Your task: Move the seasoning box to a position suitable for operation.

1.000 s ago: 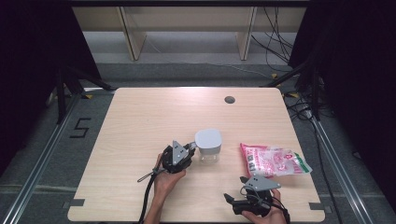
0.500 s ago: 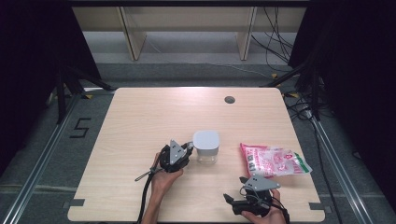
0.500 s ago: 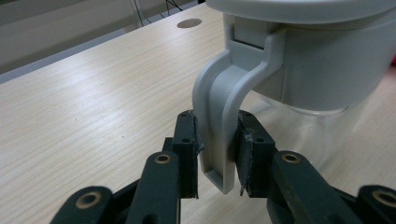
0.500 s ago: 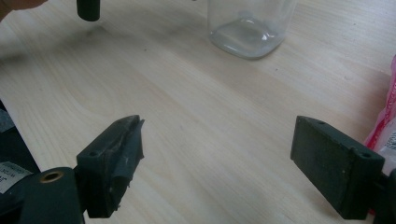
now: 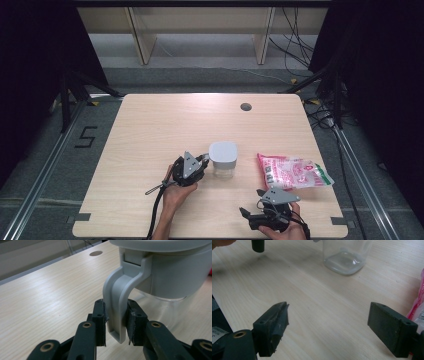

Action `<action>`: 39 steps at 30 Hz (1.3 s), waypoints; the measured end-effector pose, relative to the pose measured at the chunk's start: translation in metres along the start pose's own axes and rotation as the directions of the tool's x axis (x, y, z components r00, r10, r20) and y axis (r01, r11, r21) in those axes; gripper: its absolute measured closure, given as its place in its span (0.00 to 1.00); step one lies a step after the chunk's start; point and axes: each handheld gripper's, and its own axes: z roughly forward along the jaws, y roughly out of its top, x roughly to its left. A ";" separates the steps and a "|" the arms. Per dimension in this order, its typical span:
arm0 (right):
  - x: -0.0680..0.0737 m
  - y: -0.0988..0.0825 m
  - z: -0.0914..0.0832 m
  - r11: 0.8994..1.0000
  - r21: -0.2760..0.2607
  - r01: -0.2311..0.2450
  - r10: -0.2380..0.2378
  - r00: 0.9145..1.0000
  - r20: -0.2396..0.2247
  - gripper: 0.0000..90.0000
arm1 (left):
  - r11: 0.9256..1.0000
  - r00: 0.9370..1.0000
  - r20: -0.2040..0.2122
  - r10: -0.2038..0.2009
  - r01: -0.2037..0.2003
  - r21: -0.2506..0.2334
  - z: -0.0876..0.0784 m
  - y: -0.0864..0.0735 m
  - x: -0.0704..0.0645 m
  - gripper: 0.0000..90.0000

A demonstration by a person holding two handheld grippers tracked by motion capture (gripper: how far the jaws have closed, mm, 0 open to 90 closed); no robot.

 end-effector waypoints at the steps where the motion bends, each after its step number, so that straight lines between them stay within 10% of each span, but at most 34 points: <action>1: 0.000 0.000 -0.001 1.000 -0.010 -0.001 0.002 1.000 0.026 0.20 | 1.000 1.000 0.006 0.024 -0.024 -0.015 0.001 0.001 0.003 0.79; 39: -0.003 -0.002 -0.001 1.000 -0.002 -0.014 0.014 1.000 0.002 0.21 | 0.988 0.986 0.102 -0.131 0.138 -0.067 -0.040 0.031 0.010 0.38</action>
